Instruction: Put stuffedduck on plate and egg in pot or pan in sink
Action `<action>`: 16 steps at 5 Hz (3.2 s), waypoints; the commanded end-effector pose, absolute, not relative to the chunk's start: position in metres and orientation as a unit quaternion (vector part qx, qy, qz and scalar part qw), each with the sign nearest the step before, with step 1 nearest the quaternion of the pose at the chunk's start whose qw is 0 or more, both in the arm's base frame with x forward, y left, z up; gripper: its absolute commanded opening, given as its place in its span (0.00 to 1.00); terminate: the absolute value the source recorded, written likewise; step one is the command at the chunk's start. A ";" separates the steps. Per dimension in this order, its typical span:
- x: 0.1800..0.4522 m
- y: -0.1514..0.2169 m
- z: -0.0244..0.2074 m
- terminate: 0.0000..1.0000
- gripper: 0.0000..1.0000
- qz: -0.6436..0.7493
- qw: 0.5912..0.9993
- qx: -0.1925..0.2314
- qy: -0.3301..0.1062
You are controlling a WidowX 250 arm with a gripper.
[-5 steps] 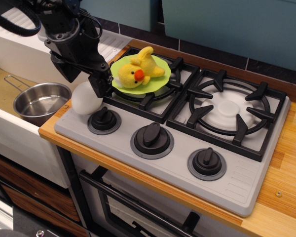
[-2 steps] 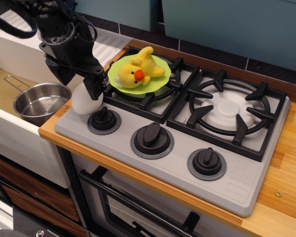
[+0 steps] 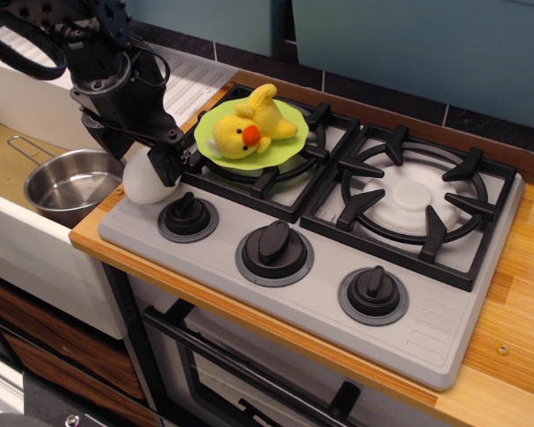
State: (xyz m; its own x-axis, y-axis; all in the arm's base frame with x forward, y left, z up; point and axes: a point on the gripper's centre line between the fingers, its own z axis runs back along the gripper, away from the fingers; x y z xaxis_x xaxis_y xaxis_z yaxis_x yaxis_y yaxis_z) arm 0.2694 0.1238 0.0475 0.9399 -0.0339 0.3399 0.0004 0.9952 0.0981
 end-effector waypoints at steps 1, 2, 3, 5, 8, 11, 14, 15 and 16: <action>0.273 0.125 0.046 0.00 1.00 -0.009 0.982 0.044 -0.183; 0.272 0.123 0.043 0.00 1.00 -0.008 0.983 0.036 -0.182; 0.270 0.120 0.039 0.00 1.00 -0.009 0.983 0.027 -0.182; 0.266 0.116 0.047 0.00 0.00 -0.005 0.986 0.011 -0.165; 0.262 0.147 0.080 0.00 0.00 -0.066 0.986 -0.016 -0.156; 0.271 0.195 0.088 0.00 0.00 -0.105 0.982 0.001 -0.154; 0.276 0.213 0.056 0.00 0.00 -0.109 0.979 -0.021 -0.169; 0.272 0.213 0.041 0.00 0.00 -0.104 0.978 -0.031 -0.176; 0.268 0.216 0.030 0.00 0.00 -0.104 0.978 -0.038 -0.178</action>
State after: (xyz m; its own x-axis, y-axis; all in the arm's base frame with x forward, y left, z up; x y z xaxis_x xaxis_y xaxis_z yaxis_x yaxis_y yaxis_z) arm 0.2650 0.2133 0.0169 0.9233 -0.1743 0.3421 0.2112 0.9747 -0.0735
